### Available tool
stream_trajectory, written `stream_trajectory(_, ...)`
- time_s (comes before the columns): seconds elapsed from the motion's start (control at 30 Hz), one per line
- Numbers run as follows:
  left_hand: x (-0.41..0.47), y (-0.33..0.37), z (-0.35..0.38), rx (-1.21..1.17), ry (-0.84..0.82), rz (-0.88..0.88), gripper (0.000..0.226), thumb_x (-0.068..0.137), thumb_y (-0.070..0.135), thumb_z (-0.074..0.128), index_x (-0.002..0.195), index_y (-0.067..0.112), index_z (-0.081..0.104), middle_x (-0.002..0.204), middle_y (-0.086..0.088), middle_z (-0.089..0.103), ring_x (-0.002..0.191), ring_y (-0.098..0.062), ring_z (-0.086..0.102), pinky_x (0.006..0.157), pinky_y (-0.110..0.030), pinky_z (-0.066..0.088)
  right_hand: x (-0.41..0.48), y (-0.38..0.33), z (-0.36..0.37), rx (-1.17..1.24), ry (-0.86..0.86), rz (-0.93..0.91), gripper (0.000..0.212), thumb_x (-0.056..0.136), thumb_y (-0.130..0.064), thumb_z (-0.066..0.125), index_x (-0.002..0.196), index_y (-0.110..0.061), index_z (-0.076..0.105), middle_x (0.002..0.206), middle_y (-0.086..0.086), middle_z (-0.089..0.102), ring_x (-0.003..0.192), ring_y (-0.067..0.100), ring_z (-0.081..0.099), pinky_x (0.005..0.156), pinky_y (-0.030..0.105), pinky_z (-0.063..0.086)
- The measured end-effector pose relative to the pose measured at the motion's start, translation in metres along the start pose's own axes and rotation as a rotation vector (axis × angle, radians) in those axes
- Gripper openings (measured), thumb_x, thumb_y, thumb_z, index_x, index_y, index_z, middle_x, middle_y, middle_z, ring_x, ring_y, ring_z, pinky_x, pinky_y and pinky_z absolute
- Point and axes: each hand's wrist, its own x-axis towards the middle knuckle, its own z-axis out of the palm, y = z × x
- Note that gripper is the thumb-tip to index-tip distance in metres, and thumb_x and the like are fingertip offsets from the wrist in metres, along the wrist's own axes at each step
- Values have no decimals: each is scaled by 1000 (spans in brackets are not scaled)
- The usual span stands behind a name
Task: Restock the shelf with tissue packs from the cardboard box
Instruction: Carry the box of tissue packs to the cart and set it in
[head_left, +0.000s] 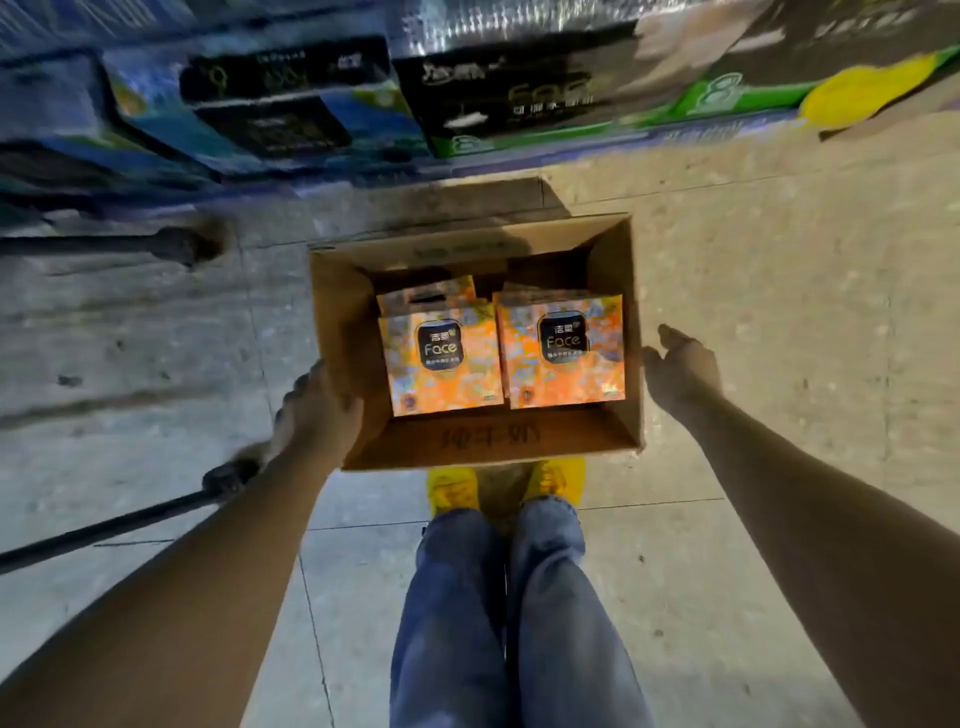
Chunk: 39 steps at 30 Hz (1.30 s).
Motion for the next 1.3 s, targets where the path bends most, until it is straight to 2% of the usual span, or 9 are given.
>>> stream_trajectory(0.1,20,-8,15,-1,4,-50,85,101,32,63,166,16,12,159,-21,45,136,-48,52,106,-58,46,13,5,17,68,-27,-29,54,98,-39,51,151,-26,51,144,8,62,126,31,61,88,31,50)
stream_trajectory(0.17,32,-12,24,-58,-10,-79,86,102,31,60,167,19,6,156,-23,49,133,-50,55,104,-61,49,16,6,27,122,-37,-46,56,92,-35,47,148,-31,52,136,7,67,119,32,64,71,26,44)
stream_trajectory(0.3,51,-18,35,-149,58,-55,74,103,25,59,165,21,19,139,-26,63,120,-51,62,95,-58,52,24,8,38,141,9,-58,63,100,-15,45,158,-37,35,142,9,62,125,32,60,83,28,45)
stream_trajectory(0.47,64,-27,42,-224,106,-51,67,103,22,57,163,27,28,127,-27,70,117,-52,62,94,-57,52,29,12,46,66,37,-91,68,102,-19,45,161,-42,20,145,14,60,123,38,60,88,37,50)
stream_trajectory(0.63,60,-33,37,-283,142,-12,61,102,21,61,160,21,41,133,-21,70,120,-44,65,94,-49,55,31,15,44,90,63,-105,59,101,-17,46,155,-39,39,128,11,70,115,36,65,87,39,52)
stream_trajectory(0.73,44,-35,27,-313,135,-16,61,102,22,61,160,22,41,132,-19,71,119,-41,67,95,-49,57,16,14,32,68,75,-95,57,102,-13,47,155,-33,41,129,13,69,117,37,63,85,35,49)
stream_trajectory(0.97,-43,-42,-47,-319,82,-44,59,104,20,58,160,24,41,138,-20,67,124,-43,63,100,-50,54,-84,11,-25,-4,75,-103,56,102,-13,48,155,-28,41,127,16,70,112,41,64,82,37,49)
stream_trajectory(1.13,-135,-59,-114,-289,74,-18,60,103,21,53,161,27,41,126,-20,74,114,-45,65,92,-52,57,-191,8,-74,21,90,-65,57,101,-13,48,156,-27,40,131,17,69,115,40,64,91,43,53)
stream_trajectory(1.3,-223,-77,-164,-251,66,-50,59,105,15,51,161,27,38,116,-19,75,112,-45,64,89,-49,55,-283,16,-117,34,87,-74,58,100,-15,48,156,-27,41,128,21,69,113,44,64,86,41,51)
